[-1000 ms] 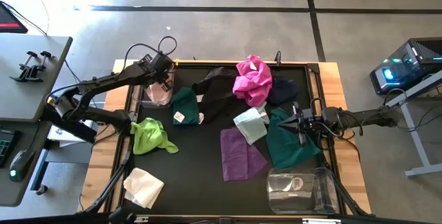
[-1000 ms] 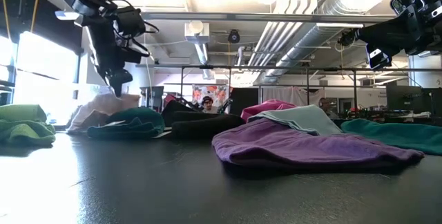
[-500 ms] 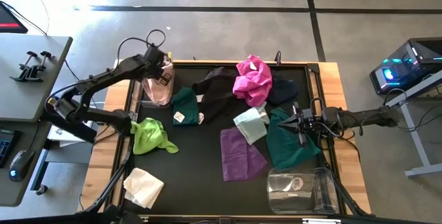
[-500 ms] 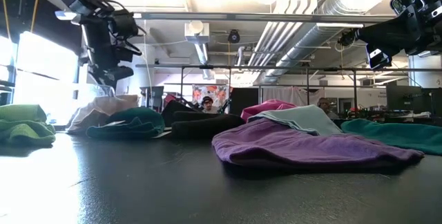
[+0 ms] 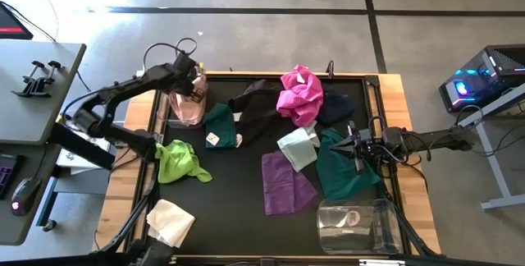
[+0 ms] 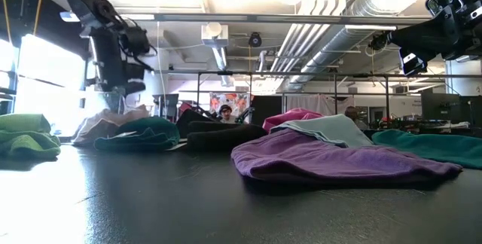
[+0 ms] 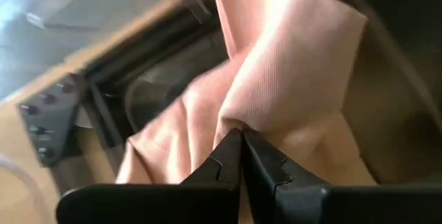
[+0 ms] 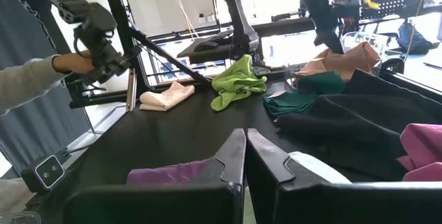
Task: Sort towels by color in basket
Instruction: Put the light orange towel into the top transparent bin
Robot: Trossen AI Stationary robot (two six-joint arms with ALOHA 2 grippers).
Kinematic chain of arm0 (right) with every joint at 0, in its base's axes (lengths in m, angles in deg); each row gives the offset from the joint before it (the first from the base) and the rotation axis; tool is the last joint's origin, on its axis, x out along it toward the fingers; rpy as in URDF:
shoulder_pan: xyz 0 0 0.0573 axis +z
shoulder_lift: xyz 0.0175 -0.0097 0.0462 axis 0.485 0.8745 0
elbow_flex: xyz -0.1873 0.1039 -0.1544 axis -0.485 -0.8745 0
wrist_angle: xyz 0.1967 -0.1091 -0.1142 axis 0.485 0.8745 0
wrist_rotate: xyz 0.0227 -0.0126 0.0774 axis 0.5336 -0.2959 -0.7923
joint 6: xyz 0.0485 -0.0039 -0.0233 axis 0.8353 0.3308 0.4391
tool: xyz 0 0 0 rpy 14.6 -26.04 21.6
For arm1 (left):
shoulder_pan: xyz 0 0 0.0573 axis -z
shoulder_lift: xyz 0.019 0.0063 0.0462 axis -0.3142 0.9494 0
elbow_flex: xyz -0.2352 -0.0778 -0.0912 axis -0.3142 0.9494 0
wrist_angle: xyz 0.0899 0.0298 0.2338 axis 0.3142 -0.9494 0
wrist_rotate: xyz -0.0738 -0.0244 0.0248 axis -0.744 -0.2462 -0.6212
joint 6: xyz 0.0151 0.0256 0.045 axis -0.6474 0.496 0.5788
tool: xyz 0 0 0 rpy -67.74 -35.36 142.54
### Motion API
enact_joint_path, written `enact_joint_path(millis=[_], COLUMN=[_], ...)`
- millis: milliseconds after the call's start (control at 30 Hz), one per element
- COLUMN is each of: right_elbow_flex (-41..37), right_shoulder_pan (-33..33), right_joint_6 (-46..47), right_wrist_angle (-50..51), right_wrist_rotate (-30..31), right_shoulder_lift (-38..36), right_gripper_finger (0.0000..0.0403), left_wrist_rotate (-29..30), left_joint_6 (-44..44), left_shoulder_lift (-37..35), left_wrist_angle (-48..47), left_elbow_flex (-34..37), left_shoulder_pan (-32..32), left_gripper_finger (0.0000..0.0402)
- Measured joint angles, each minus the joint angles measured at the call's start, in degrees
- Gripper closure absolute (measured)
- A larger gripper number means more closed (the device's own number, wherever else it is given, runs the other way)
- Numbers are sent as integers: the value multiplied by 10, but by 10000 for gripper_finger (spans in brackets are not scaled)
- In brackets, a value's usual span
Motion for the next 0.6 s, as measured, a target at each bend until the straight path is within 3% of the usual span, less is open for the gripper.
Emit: enact_joint_path(millis=[267,600], right_elbow_flex=[0,0], right_shoulder_pan=[0,0], right_joint_6=[0,0], right_wrist_angle=[0,0], right_wrist_rotate=[0,0], right_shoulder_lift=[0,0], right_gripper_finger=[401,401], left_wrist_rotate=[-10,-2], left_joint_6=[-12,-14], left_shoulder_lift=[89,57], left_wrist_angle=[19,12], left_elbow_flex=[-3,-4], left_shoulder_pan=[2,10], left_gripper_finger=[401,397])
